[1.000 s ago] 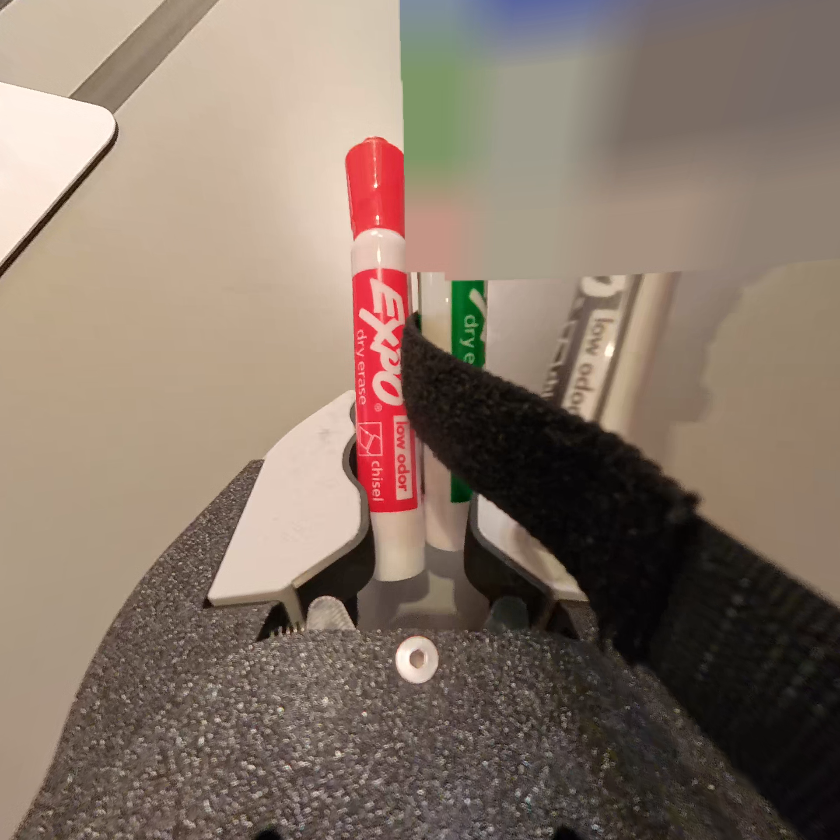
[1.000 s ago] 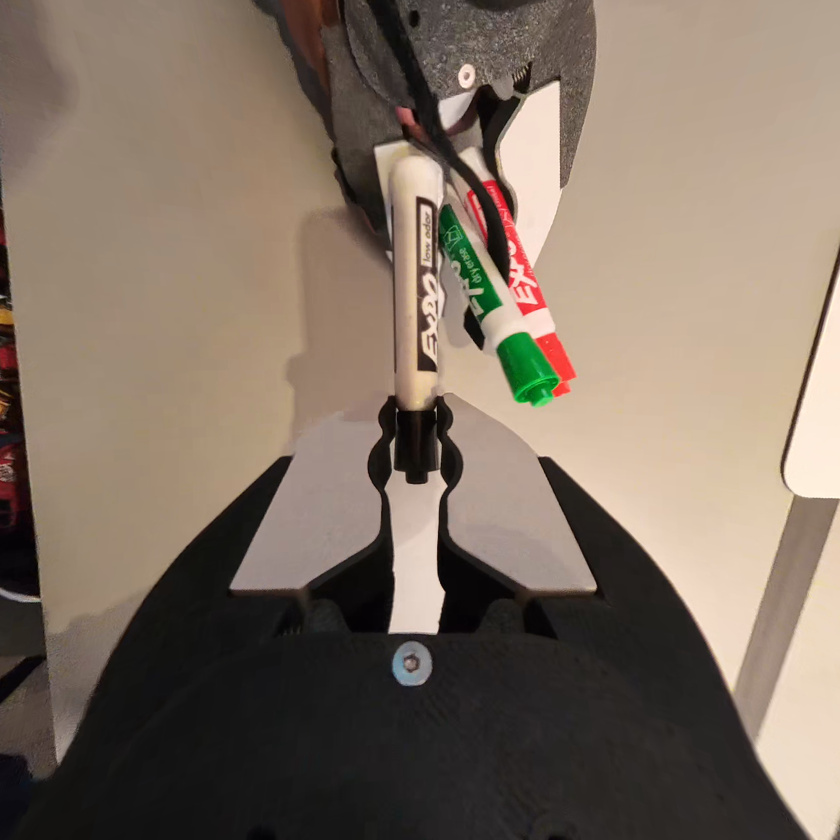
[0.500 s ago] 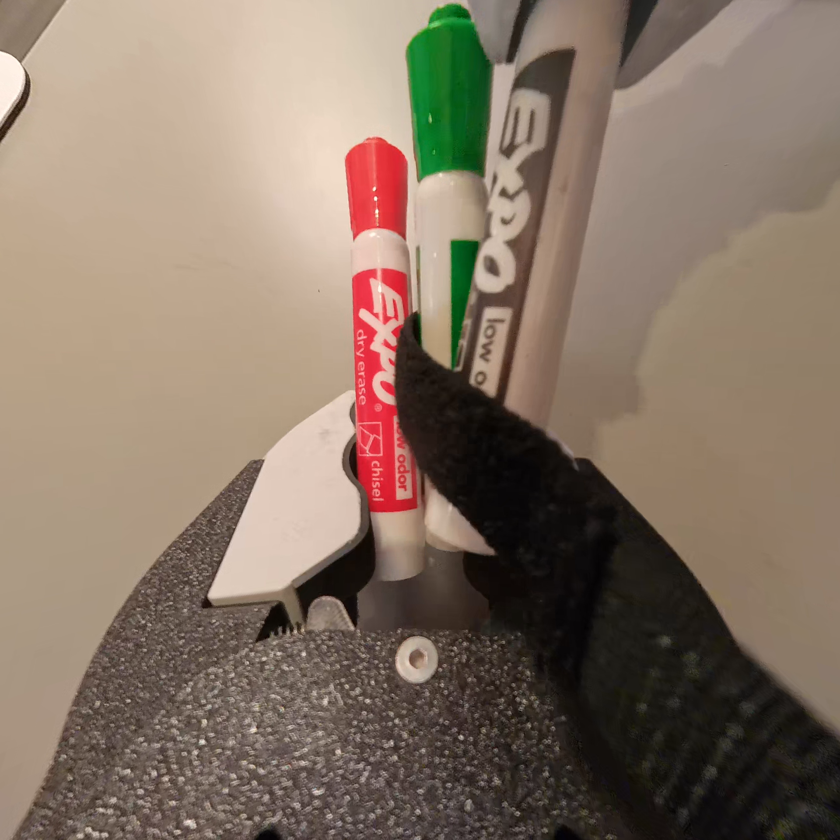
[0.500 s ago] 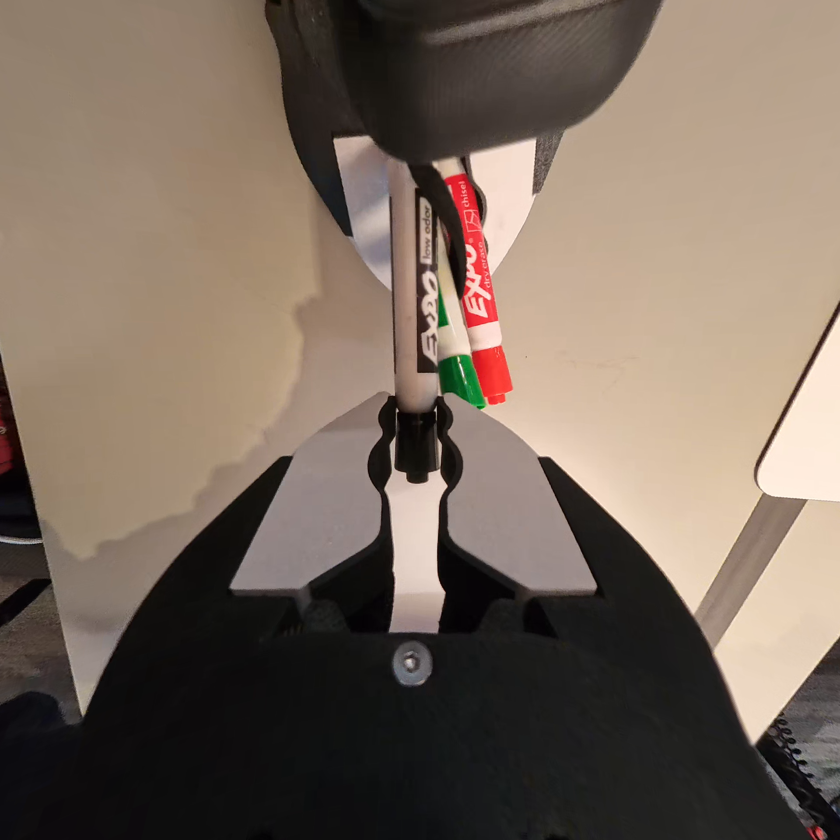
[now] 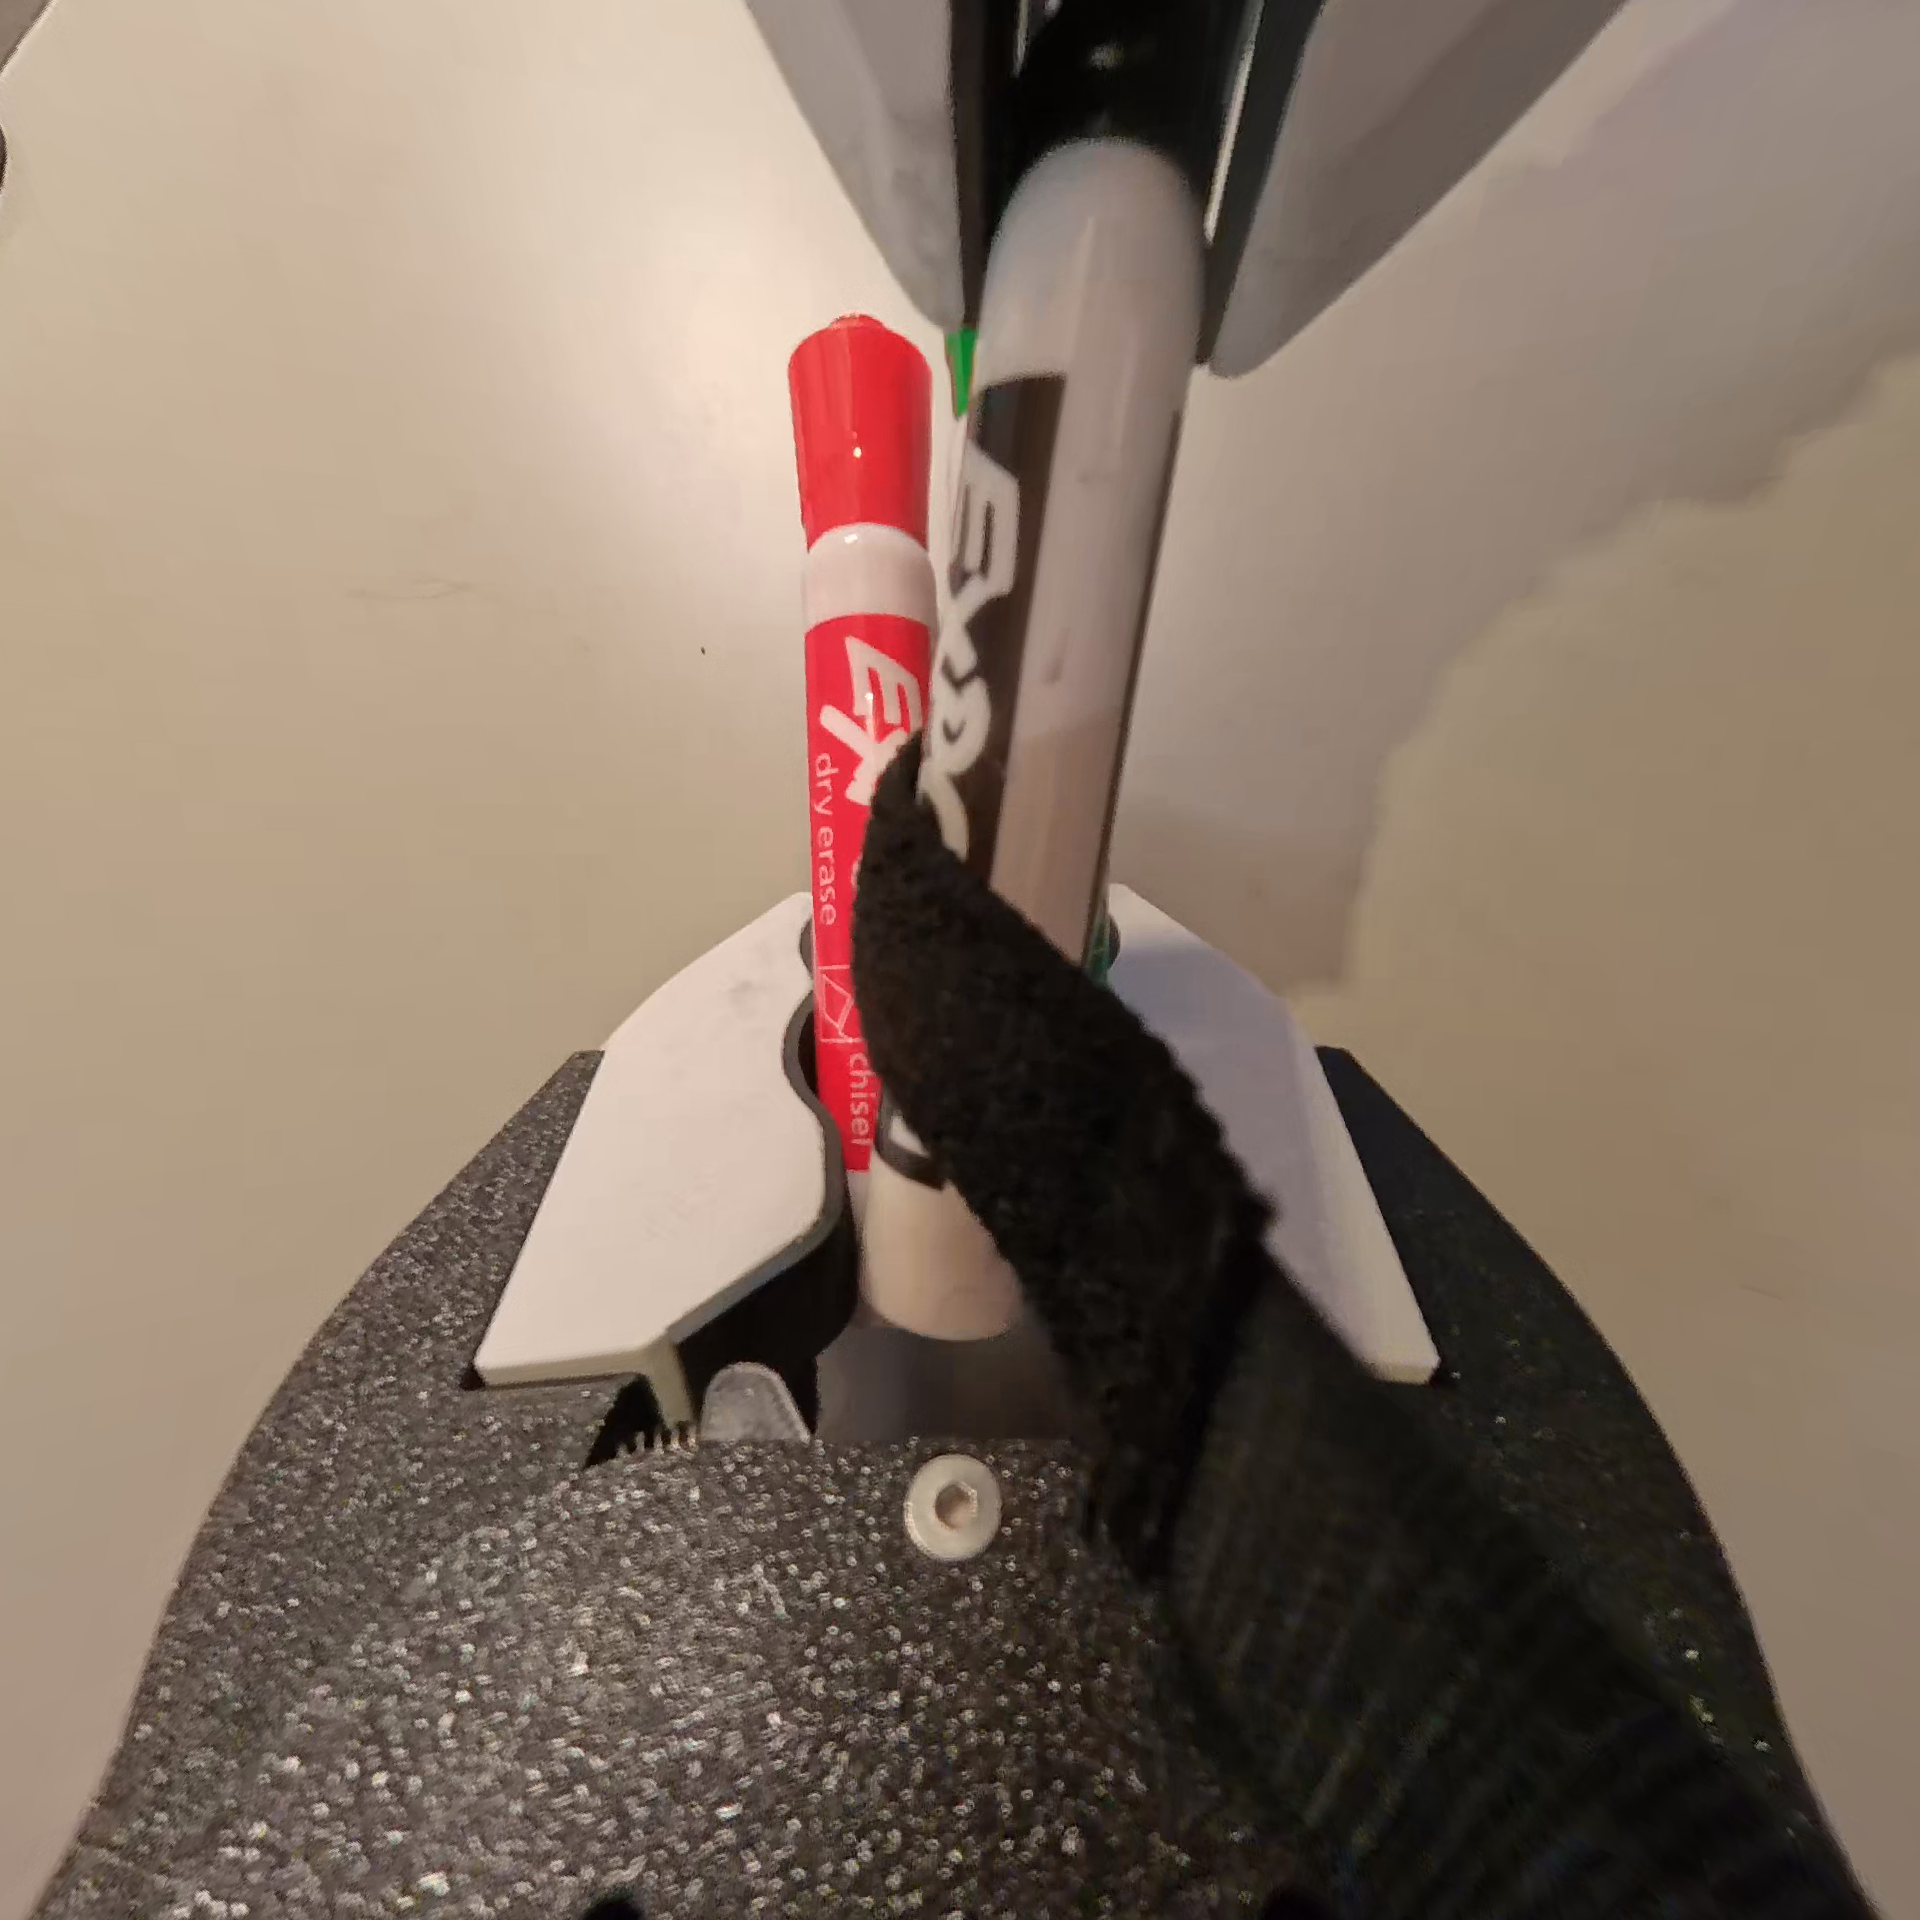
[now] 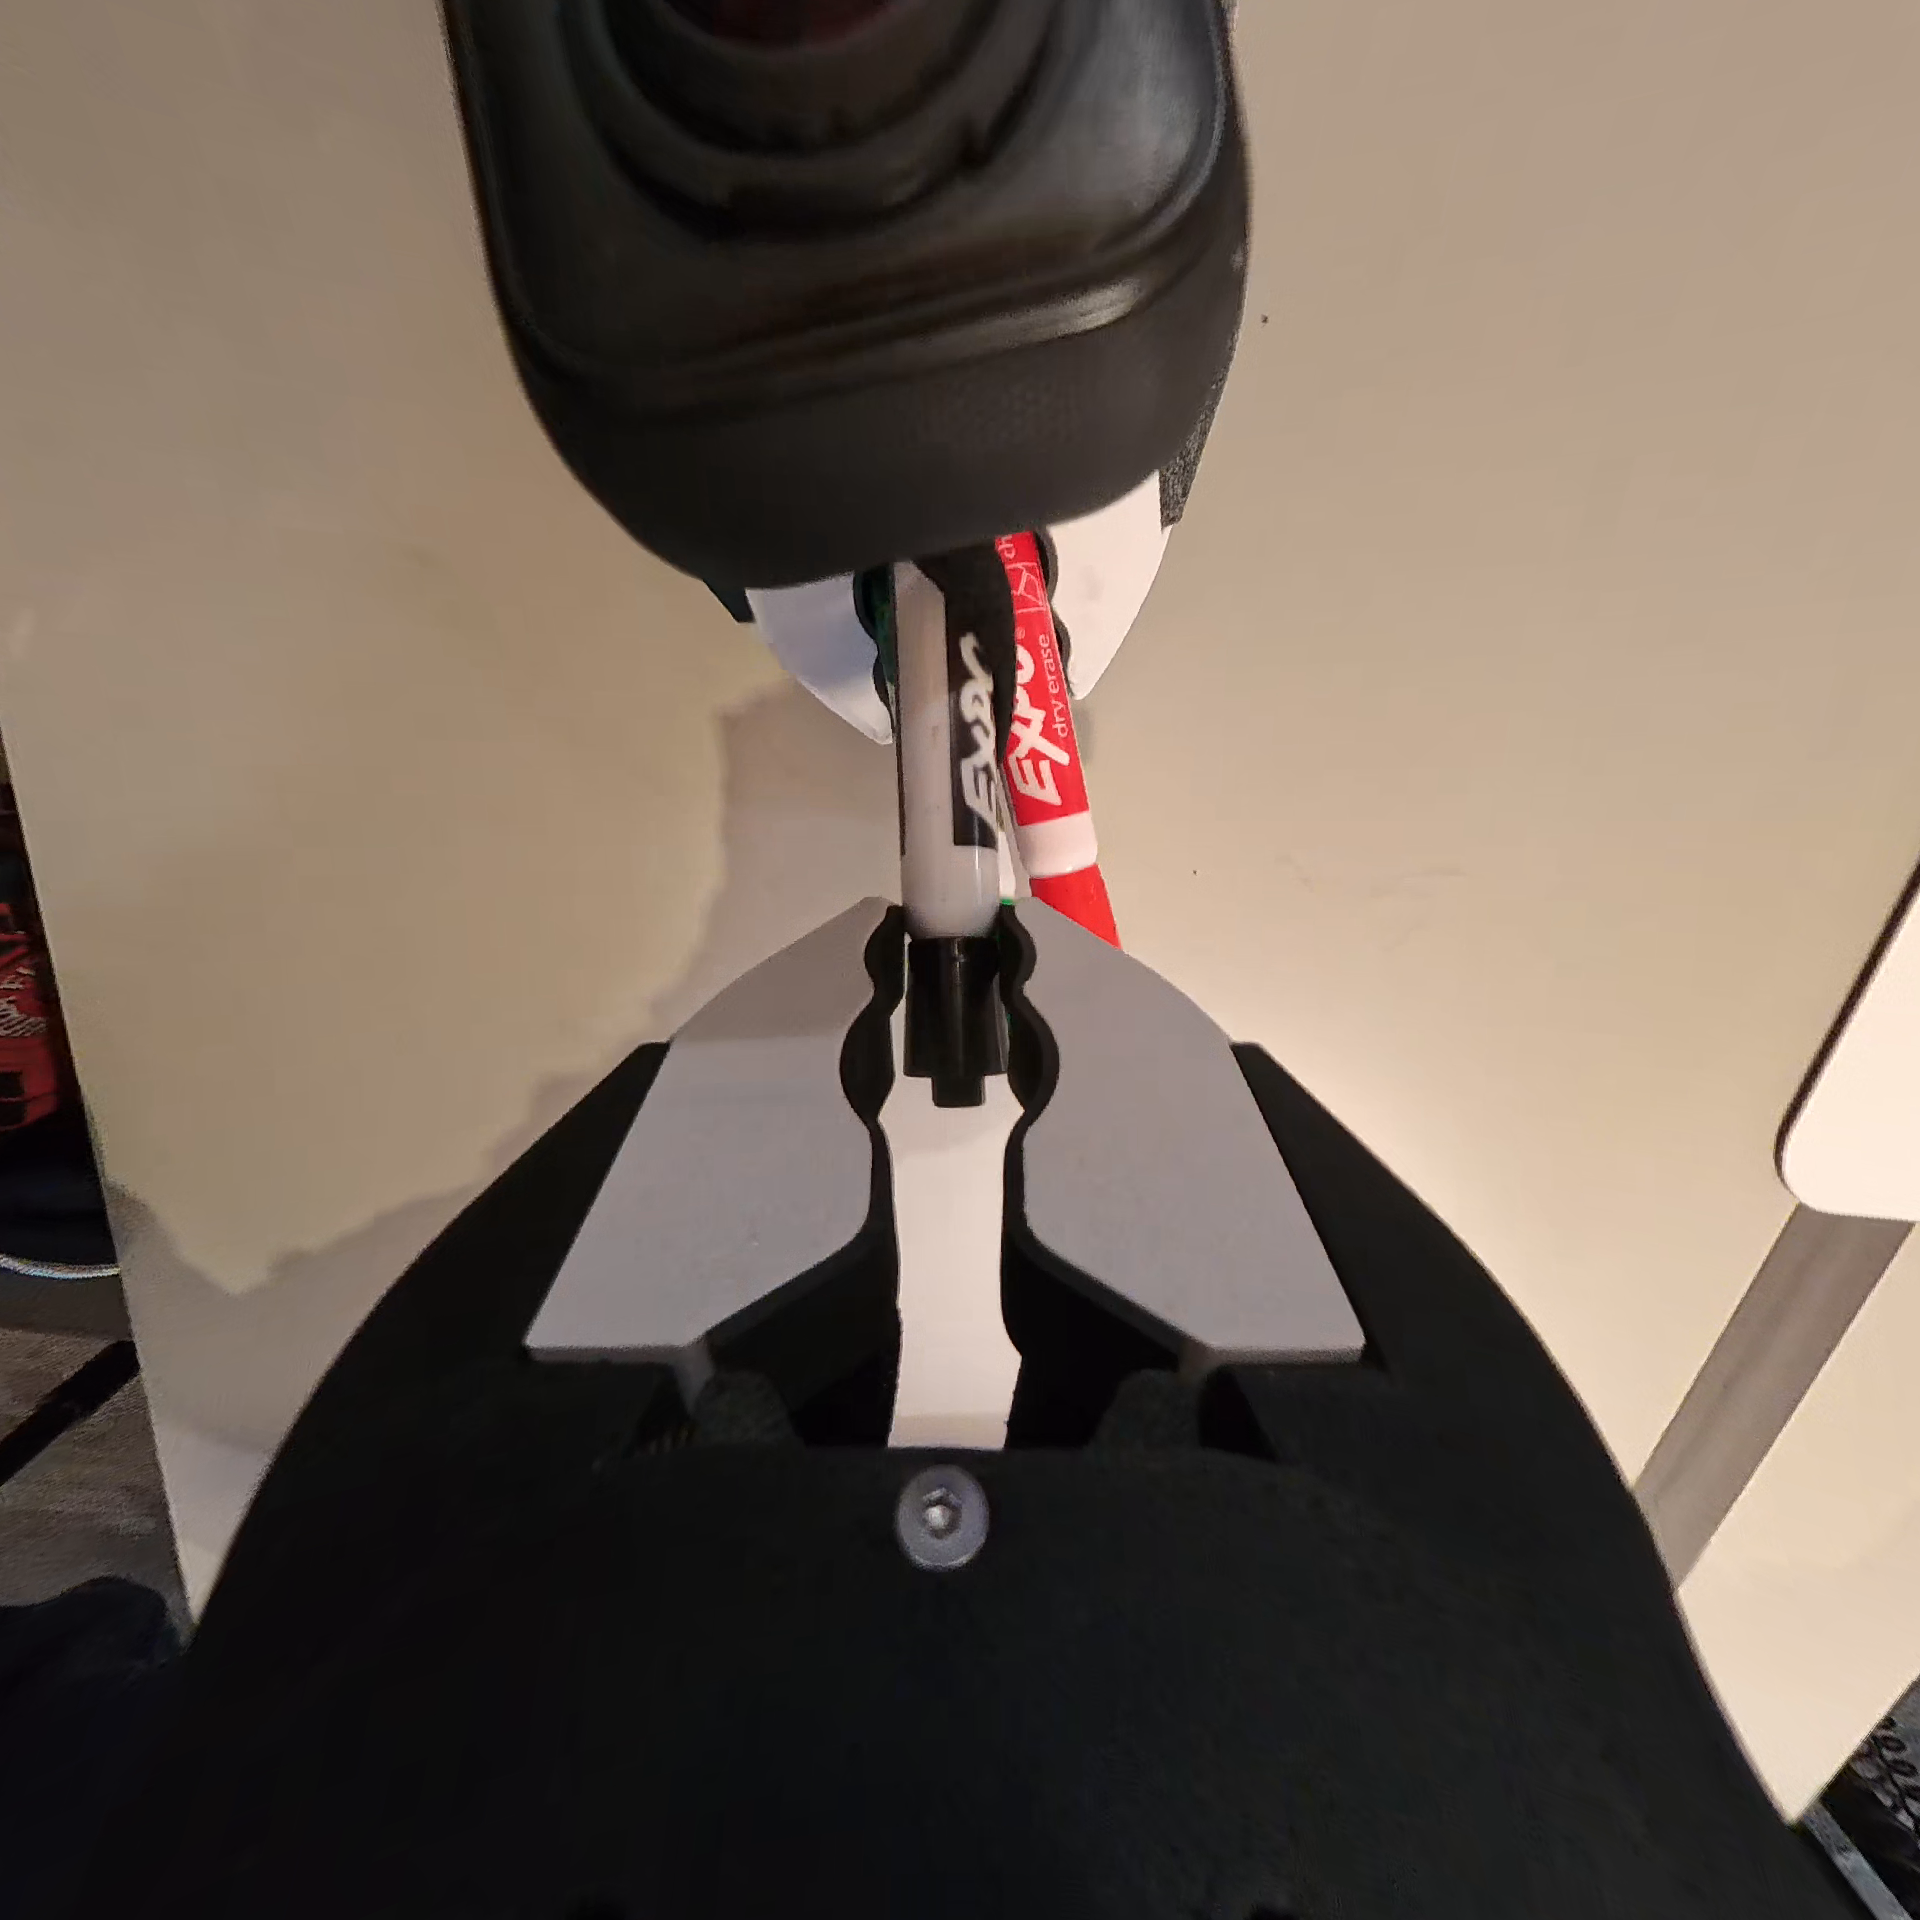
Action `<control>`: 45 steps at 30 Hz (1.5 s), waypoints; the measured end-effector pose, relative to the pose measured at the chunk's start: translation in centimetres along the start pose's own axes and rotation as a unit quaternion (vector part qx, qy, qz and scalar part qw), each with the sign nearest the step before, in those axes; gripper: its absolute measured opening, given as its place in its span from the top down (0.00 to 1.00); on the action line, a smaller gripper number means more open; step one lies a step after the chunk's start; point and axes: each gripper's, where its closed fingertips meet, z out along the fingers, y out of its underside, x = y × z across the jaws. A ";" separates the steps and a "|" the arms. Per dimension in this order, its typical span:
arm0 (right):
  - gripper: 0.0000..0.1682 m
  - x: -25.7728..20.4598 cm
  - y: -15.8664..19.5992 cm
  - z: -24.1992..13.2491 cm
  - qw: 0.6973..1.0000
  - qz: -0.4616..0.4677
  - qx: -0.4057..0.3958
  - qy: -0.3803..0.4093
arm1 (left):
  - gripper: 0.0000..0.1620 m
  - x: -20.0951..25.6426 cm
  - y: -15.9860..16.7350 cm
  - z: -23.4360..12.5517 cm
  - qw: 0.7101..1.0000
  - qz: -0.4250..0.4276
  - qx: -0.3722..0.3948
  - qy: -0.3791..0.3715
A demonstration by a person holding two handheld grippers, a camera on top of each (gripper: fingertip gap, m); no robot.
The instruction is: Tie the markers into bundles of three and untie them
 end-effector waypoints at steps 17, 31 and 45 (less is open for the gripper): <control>0.89 0.6 -0.7 1.7 0.998 -0.013 0.059 -0.032 | 0.72 0.9 0.9 -0.1 0.999 -0.002 -0.047 0.024; 0.76 1.2 -1.4 -1.1 0.975 0.029 0.219 0.012 | 0.72 0.7 0.9 -0.4 0.997 -0.021 -0.057 0.036; 0.77 -0.1 -7.8 -1.2 0.913 0.053 0.391 0.105 | 0.72 0.1 0.4 -0.9 0.999 -0.024 -0.044 0.021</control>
